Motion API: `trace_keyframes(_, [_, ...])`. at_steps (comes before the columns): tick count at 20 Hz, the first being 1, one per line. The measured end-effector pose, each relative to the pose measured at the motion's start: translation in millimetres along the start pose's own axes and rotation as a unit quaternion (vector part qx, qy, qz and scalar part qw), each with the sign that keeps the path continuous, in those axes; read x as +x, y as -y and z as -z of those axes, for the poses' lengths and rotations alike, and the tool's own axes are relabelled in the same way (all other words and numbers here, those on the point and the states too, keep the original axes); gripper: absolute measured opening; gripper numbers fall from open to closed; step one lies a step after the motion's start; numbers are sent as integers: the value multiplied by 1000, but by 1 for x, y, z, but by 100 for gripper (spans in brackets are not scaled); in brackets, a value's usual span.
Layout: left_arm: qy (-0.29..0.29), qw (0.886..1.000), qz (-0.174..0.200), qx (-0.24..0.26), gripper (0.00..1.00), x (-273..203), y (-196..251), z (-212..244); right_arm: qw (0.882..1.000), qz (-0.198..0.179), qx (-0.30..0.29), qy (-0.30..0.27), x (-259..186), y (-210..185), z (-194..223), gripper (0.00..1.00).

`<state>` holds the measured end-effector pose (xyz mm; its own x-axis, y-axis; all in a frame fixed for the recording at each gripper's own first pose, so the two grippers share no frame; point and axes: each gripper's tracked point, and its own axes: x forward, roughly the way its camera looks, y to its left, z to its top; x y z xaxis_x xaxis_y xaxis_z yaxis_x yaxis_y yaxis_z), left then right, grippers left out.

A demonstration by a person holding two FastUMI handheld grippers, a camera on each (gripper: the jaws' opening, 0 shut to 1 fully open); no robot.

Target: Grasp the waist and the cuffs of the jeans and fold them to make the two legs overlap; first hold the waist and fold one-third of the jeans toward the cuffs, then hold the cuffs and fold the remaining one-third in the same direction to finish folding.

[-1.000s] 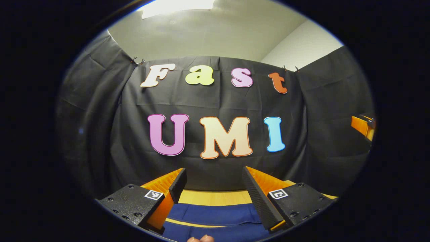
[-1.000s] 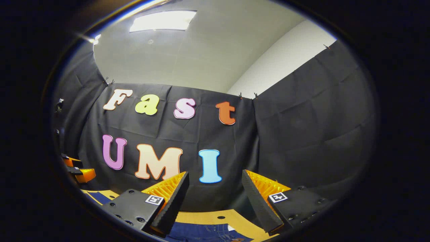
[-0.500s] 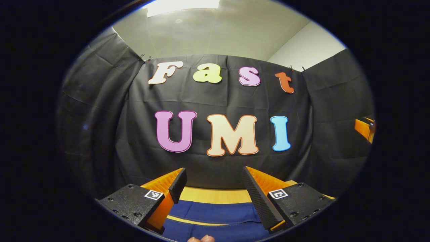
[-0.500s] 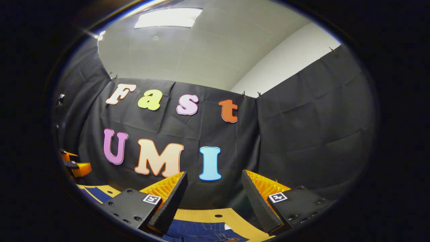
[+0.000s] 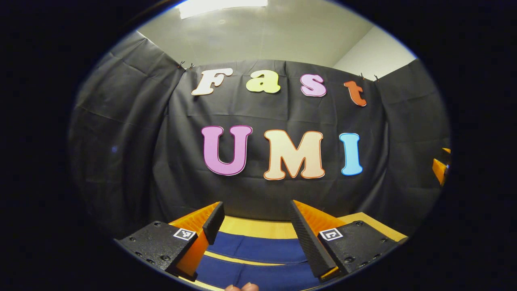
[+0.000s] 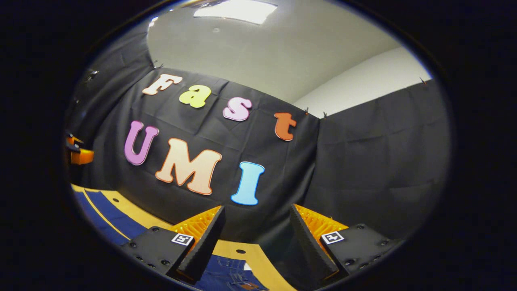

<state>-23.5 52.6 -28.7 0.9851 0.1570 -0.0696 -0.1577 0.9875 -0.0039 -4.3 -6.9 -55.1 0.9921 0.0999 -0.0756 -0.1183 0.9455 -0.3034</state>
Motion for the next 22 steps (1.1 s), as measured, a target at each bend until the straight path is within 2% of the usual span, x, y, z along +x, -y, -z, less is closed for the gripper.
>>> trace_keyframes(5, [-4,1000,-13,8,95,-2,-6,0,993,-49,-106,-26,-12,-2,56,100])
trace_keyframes(10, [-21,999,-26,24,95,-5,-9,12,965,-122,-225,-47,-31,-20,109,98])
trace_keyframes(12, [-28,999,-29,30,94,-8,-10,17,957,-147,-242,-57,-35,-24,128,100])
trace_keyframes(14, [-32,998,-35,37,95,-12,-12,21,958,-146,-237,-62,-32,-19,134,99])
trace_keyframes(16, [-40,997,-41,41,94,-15,-13,27,953,-154,-256,-56,-34,-24,139,98])
trace_keyframes(18, [-44,997,-44,43,95,-19,-12,28,937,-189,-289,-51,-40,-34,158,100])
trace_keyframes(22, [-46,996,-57,47,95,-26,-18,30,887,-274,-367,-61,-61,-53,214,99])
